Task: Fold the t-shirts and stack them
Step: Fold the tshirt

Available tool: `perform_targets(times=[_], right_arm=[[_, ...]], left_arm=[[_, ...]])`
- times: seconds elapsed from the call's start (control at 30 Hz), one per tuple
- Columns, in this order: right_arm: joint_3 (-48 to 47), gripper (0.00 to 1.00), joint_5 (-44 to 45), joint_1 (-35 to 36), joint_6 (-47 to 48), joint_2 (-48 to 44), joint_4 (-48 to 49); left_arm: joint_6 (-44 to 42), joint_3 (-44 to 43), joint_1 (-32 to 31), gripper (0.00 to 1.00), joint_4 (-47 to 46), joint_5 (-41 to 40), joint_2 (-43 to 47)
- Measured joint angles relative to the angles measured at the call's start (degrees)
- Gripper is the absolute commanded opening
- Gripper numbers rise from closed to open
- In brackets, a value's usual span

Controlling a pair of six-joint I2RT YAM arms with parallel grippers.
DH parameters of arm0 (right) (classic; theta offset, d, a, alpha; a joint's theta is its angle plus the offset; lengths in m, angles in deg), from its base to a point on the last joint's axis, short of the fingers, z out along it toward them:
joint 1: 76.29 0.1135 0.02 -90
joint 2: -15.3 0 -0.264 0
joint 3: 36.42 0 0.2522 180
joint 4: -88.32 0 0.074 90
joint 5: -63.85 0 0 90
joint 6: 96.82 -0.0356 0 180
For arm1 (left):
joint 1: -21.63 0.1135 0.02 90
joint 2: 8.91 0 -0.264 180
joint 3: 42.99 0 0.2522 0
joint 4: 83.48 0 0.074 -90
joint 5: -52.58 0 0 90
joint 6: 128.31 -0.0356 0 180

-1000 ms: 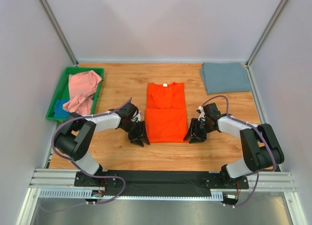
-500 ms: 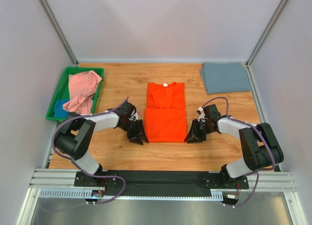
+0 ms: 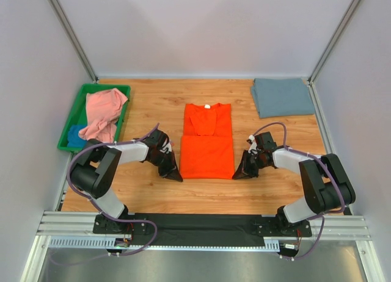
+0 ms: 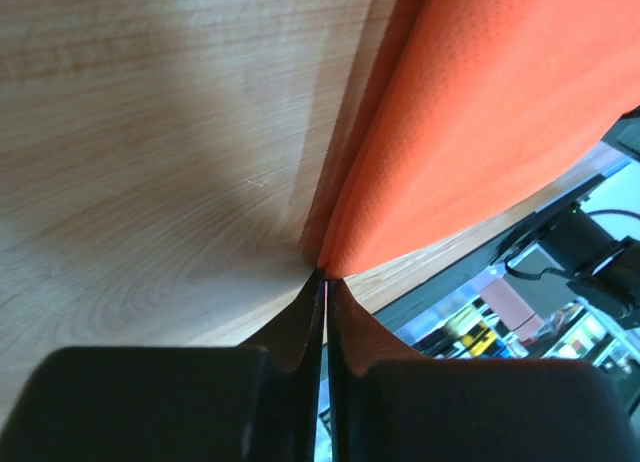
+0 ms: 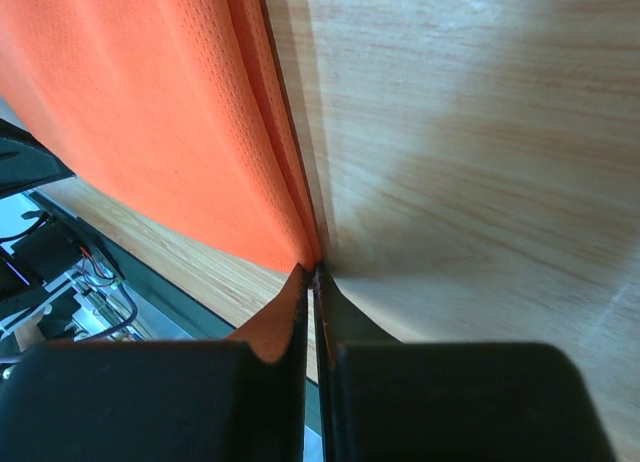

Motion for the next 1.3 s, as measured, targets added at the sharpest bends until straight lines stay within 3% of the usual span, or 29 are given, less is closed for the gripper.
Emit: perform_targets(times=[0.07,0.33,0.6,0.7,0.8,1.3], right_arm=[[0.28,0.00,-0.09,0.00,-0.20,-0.20,0.33],[3.56,0.00,2.47,0.02,-0.33,-6.75,-1.40],[5.16,0.00,3.76,0.02,-0.85,-17.40,-6.54],[6.08,0.00,4.04,0.02,-1.55,-19.54,-7.41],[7.54,0.00,4.98,0.02,-2.34,-19.50,-7.80],[8.87,0.00,6.93,0.02,-5.35,-19.63,-10.16]], left_arm=[[0.09,0.09,0.00,0.00,0.00,-0.20,0.11],[0.24,0.52,-0.76,0.00,1.68,-3.19,3.10],[2.97,3.78,-3.32,0.00,3.56,-4.33,13.66],[3.08,4.09,-3.45,0.23,4.66,-5.07,16.50],[3.21,4.13,-3.43,0.31,5.55,-6.14,16.28],[6.82,8.41,-6.19,0.42,-2.82,-3.50,10.82]])
